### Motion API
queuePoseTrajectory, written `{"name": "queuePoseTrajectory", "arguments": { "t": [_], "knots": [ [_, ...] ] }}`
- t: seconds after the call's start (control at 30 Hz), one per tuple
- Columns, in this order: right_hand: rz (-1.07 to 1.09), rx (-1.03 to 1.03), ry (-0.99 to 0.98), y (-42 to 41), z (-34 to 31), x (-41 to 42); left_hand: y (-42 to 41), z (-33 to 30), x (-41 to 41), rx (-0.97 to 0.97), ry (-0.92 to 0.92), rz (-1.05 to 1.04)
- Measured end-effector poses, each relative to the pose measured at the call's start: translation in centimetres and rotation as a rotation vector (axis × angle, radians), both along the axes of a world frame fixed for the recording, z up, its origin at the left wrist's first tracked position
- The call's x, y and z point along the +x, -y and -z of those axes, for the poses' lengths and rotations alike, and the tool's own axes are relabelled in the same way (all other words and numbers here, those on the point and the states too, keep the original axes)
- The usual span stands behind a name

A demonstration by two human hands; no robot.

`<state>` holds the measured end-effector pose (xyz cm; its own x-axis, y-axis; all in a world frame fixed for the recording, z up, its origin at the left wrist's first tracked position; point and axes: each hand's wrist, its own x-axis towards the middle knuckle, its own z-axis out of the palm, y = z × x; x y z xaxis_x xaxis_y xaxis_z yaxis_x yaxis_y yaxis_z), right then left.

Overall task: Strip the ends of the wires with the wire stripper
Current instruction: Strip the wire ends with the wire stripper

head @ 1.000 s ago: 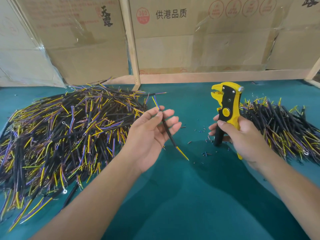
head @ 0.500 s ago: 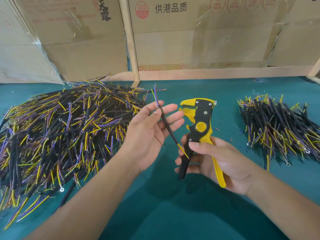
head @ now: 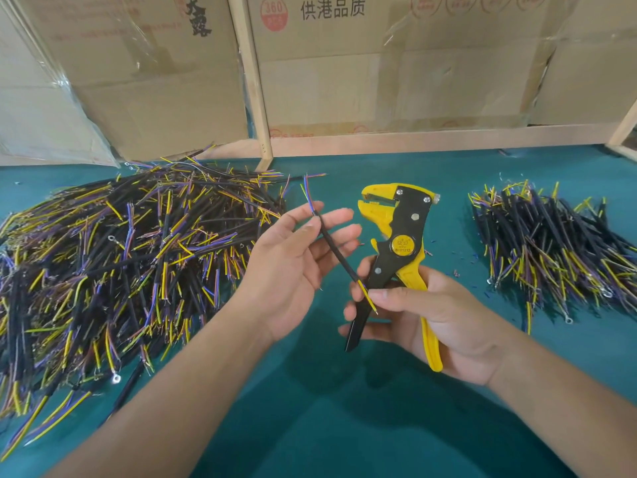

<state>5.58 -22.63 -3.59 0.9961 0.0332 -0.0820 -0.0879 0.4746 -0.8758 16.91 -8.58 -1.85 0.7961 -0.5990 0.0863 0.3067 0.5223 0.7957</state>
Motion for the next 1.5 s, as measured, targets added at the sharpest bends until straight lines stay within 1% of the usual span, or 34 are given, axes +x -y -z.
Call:
{"name": "queuePoseTrajectory", "arguments": {
  "t": [0.1,0.23,0.33,0.37,0.47,0.5,0.63,0.7,0.8,0.87,1.03,1.17,1.33,1.5],
  "knots": [
    [-0.003,0.017,0.002,0.0,-0.1,0.0,0.1,0.3,0.0,0.084,0.099,-0.086],
    [-0.021,0.074,-0.008,0.1,-0.1,-0.1,-0.1,0.2,0.0,0.313,0.351,-0.173],
    [-0.039,0.157,-0.006,0.5,-0.2,-0.1,-0.2,0.0,0.1,0.489,0.472,-0.223],
    [-0.047,0.188,-0.001,0.7,-0.3,0.0,-0.3,0.1,0.1,0.571,0.551,-0.253],
    [-0.056,0.271,0.015,1.3,-0.6,0.0,-0.9,0.5,0.5,0.866,0.960,-0.355],
    [-0.052,0.292,0.022,1.6,-0.6,0.0,-1.1,0.5,0.7,0.925,1.058,-0.366],
    [-0.021,0.322,0.029,2.2,-0.9,0.0,-1.3,0.4,0.8,1.051,1.327,-0.284],
    [-0.008,0.326,0.024,2.3,-1.0,0.1,-1.3,0.1,0.6,1.041,1.408,-0.244],
    [0.006,0.331,0.010,2.4,-1.0,0.2,-1.2,0.0,0.2,0.900,1.413,-0.186],
    [0.003,0.315,0.008,2.4,-0.9,0.2,-1.0,0.1,-0.1,0.848,1.382,-0.141],
    [0.010,0.295,-0.003,2.6,-0.5,0.4,-0.4,0.8,-1.0,0.816,1.235,-0.067],
    [0.036,0.245,-0.017,2.9,-0.4,0.5,-0.6,0.5,-0.9,0.707,1.030,-0.003],
    [0.124,0.164,-0.037,3.0,-0.4,0.6,-0.8,0.6,-0.7,0.660,1.029,0.091],
    [0.099,0.116,-0.011,2.8,-0.6,0.5,-0.6,0.6,-0.8,0.706,1.004,0.107]
  ]
}}
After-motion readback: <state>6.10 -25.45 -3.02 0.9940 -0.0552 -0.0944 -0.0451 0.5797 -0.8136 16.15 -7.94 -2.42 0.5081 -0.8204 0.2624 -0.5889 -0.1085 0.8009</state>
